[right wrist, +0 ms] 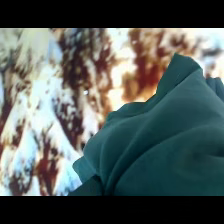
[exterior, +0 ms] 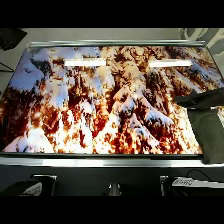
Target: Fold the shirts.
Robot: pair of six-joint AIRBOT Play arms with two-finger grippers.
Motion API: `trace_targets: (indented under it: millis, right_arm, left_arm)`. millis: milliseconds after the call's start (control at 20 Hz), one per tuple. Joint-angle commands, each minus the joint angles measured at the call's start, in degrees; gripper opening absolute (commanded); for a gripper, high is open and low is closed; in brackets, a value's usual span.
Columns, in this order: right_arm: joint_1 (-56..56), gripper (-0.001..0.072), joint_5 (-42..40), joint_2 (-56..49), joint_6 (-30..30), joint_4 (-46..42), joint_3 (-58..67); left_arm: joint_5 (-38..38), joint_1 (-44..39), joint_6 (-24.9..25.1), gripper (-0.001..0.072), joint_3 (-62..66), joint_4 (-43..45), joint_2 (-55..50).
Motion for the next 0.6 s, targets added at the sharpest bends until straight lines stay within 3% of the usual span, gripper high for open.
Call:
trace_targets:
  millis: [0, 250, 450, 550]
  right_arm:
    - [-2.6, 0.0025, -1.2, 0.24, -1.57, -2.03, 2.23]
    - [-2.6, 0.0025, -1.6, 3.39, -1.36, -14.67, 2.51]
    - [-2.6, 0.0024, 13.88, 3.87, 2.21, -27.3, 2.32]
    - [-2.6, 0.0024, 17.55, 4.48, 4.57, -34.16, 1.62]
  left_arm:
    - [0.04, -1.75, 0.04, 0.0027, 0.02, 0.09, -0.02]
    - [0.13, -2.27, 0.26, 0.0027, 0.04, 0.11, -0.02]
    - [0.22, -2.23, 1.75, 0.0027, 0.04, 0.11, -0.02]
    - [0.22, -2.25, 1.75, 0.0027, 0.04, 0.11, -0.02]
